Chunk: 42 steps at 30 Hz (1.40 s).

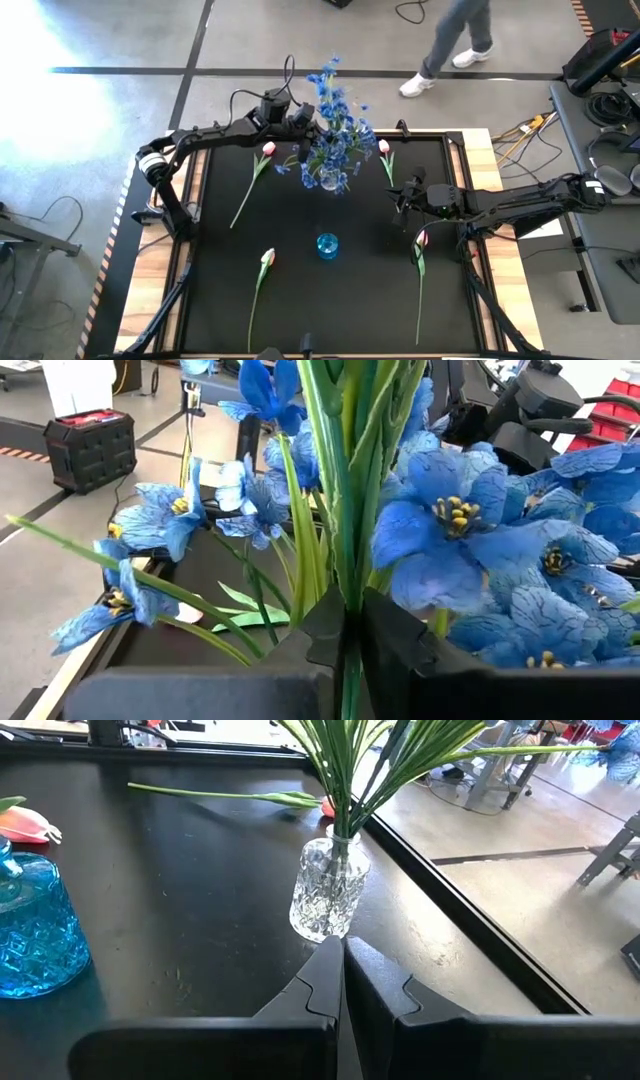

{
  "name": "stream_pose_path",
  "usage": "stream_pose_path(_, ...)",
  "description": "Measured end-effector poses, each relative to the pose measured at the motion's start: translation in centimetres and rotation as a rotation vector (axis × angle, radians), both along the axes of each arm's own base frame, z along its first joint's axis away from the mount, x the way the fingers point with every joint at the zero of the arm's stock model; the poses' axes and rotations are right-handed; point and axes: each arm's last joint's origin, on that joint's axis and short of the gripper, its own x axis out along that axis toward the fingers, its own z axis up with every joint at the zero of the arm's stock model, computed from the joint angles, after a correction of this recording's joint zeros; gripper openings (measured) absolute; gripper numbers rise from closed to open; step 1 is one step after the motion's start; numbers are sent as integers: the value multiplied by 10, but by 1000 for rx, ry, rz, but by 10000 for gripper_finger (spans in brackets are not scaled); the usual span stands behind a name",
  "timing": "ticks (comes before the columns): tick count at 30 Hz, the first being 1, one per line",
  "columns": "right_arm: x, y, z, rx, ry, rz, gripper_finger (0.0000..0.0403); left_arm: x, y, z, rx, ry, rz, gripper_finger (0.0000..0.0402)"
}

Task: Sort flowers into vase by color
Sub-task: Put the blue flowers into the transparent vase

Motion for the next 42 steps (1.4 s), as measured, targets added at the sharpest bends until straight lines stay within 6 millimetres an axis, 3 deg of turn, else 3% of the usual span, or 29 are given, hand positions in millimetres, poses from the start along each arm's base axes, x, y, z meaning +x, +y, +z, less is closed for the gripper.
stream_pose_path(12, 0, 0, 0, -2, 2, 1, 9, 0, -1, 0, -9, -2, -30, 94)
stream_pose_path(19, 0, 0, 0, -2, 2, 1, 9, -3, -3, 8, 3, -23, -41, 111)
stream_pose_path(25, 0, 0, 0, -2, 2, 1, 9, -3, -4, 8, 3, -22, -41, 87)
stream_pose_path(33, 0, 0, 0, -2, 2, 1, 9, -2, -5, 8, 48, -25, -55, 9)
stream_pose_path(42, 0, 0, 0, -5, 4, 3, 9, 5, -19, 2, 94, 21, -111, 5)
